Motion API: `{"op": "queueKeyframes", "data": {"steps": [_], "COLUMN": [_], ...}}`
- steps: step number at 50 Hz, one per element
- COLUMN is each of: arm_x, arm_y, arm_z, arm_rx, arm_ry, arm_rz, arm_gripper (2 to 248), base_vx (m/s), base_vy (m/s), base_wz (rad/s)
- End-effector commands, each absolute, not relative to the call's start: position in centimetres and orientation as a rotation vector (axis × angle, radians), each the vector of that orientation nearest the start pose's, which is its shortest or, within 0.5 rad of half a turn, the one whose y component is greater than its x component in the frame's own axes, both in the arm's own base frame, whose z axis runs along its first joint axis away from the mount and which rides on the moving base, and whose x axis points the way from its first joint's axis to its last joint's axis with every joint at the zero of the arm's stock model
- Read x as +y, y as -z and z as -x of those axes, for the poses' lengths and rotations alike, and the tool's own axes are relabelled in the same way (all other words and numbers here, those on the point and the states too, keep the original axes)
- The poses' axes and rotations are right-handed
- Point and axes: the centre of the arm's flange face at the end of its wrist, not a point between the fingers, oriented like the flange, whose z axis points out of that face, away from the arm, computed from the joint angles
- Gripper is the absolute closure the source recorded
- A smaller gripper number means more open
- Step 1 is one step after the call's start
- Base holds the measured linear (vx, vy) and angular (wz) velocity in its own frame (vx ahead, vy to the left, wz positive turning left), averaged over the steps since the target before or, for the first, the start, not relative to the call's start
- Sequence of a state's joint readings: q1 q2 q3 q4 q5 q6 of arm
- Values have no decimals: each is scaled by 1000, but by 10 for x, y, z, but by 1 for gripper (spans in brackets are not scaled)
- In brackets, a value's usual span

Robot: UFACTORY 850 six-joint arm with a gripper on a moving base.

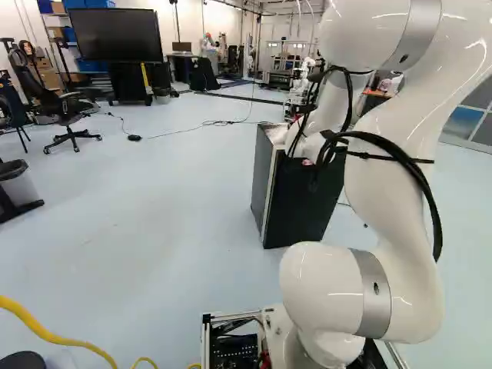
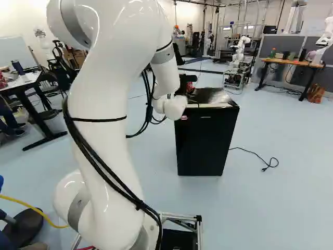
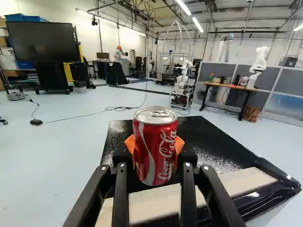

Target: Grab a drink from the fridge

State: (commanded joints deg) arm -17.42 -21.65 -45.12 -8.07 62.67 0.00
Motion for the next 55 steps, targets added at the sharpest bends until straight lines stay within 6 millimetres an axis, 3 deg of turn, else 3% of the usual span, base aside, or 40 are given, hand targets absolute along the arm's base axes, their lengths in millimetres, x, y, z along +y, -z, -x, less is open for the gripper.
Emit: {"op": "queueKeyframes", "data": {"steps": [16, 34, 55], "arm_x": [-112, -67, -31], "arm_y": [-397, -399, -391], "arm_z": [-479, -420, -355], "arm_rx": [125, 91, 53], "arm_ry": [2165, 2061, 1957], "arm_rz": [2446, 2482, 2516], "arm_gripper": [152, 152, 152], "base_vx": [0, 0, 0], "base_vy": [0, 0, 0], "base_wz": [0, 0, 0]}}
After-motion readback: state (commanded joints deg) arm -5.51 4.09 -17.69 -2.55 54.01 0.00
